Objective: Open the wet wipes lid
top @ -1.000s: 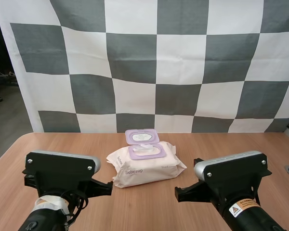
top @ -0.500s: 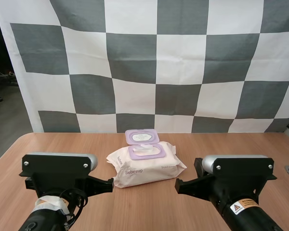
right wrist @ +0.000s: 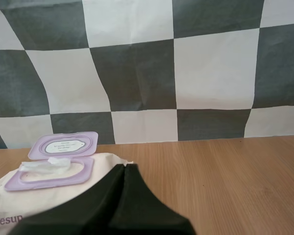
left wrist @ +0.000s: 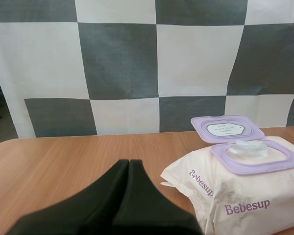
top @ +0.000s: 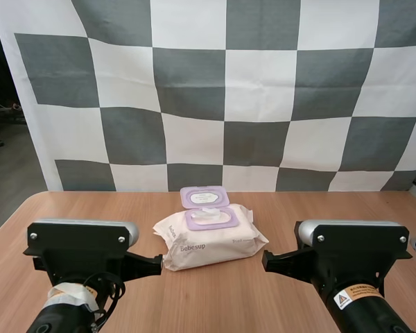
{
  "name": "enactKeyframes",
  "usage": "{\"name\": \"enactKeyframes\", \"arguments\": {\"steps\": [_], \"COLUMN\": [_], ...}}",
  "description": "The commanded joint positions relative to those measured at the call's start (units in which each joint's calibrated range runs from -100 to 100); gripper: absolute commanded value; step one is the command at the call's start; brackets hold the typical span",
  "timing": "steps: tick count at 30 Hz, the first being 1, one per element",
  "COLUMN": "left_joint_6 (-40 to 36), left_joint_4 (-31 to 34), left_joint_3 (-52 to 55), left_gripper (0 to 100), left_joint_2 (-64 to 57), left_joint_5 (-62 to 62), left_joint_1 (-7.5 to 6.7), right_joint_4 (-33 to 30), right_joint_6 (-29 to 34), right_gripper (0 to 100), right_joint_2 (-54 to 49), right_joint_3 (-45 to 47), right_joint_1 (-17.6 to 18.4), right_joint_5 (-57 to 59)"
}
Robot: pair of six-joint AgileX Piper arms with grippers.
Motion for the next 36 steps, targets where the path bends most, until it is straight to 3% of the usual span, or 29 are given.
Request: {"name": "enactKeyframes", "arguments": {"steps": [1,9,36], "left_joint_6": [0.06,-0.77,-0.77], "left_joint_4": [-0.02,-0.66,-0.25], "left_joint_3": [0.0,0.0,0.0], "left_gripper": [0,0,0], "left_joint_2": [0.0,0.0,0.0], "left_joint_5": [0.02,4.7,4.12], "left_joint_1": [0.0,0.0,0.0], "right_joint_4": [-0.45,-3.89,-3.63], "right_joint_6": [-0.04,-0.48,-0.48], "right_gripper": [0,0,0], "right_joint_2": [0.0,0.0,0.0], "right_joint_3": [0.0,0.0,0.0], "right_joint_1": [-0.02,-0.02,-0.02], "right_joint_5": [0.61,5.64,5.64]}}
